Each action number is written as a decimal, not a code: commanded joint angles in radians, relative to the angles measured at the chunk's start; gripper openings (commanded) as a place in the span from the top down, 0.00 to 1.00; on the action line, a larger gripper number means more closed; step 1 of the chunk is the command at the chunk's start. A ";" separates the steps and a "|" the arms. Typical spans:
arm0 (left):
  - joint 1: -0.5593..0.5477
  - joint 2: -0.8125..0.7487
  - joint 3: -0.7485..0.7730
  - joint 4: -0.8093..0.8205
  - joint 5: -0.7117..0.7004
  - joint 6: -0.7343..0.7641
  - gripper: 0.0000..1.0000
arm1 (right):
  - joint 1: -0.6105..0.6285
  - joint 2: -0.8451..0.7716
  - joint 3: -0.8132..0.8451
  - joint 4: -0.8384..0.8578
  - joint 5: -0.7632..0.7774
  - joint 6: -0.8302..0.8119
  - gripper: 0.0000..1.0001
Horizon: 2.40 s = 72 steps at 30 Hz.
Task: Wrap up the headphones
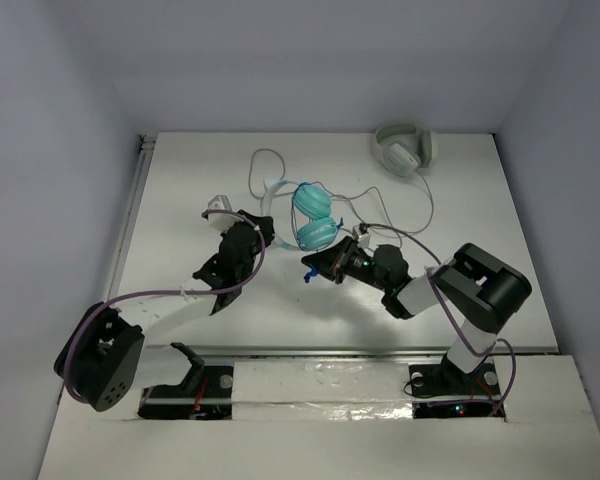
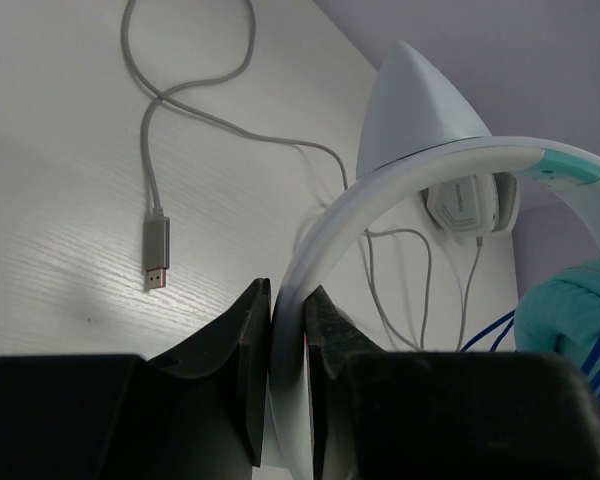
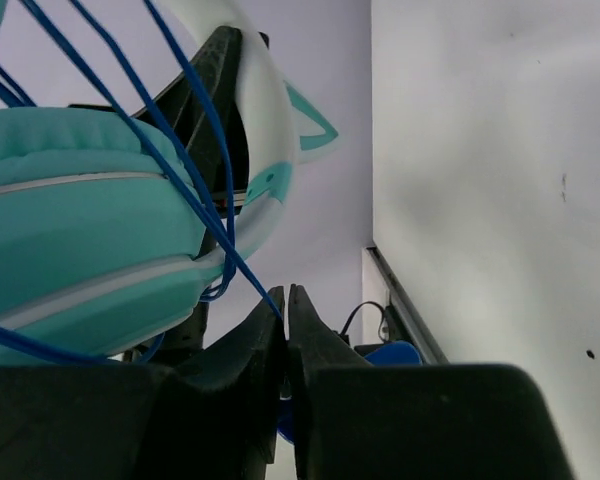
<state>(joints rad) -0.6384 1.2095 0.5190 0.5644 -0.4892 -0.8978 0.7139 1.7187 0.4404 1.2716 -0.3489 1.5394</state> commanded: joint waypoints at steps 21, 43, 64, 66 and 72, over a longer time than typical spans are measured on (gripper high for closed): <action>0.017 -0.025 -0.005 0.137 -0.060 -0.061 1.00 | 0.007 -0.007 -0.037 0.178 -0.105 -0.041 0.72; -0.003 -0.149 0.099 -0.027 -0.049 0.104 1.00 | 0.035 -0.443 0.069 -0.634 0.180 -0.623 0.95; -0.067 -0.225 0.529 -0.512 0.152 0.296 1.00 | -0.018 -0.587 0.061 -0.615 0.251 -0.927 0.49; -0.076 -0.222 0.568 -0.534 0.161 0.309 1.00 | -0.027 -0.588 0.075 -0.617 0.251 -0.946 0.44; -0.076 -0.219 0.625 -0.558 0.205 0.318 1.00 | -0.074 -0.591 0.112 -0.612 0.252 -1.003 0.39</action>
<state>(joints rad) -0.7078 1.0008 1.0737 -0.0589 -0.3225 -0.5724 0.6724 1.1435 0.4973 0.6346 -0.1116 0.5991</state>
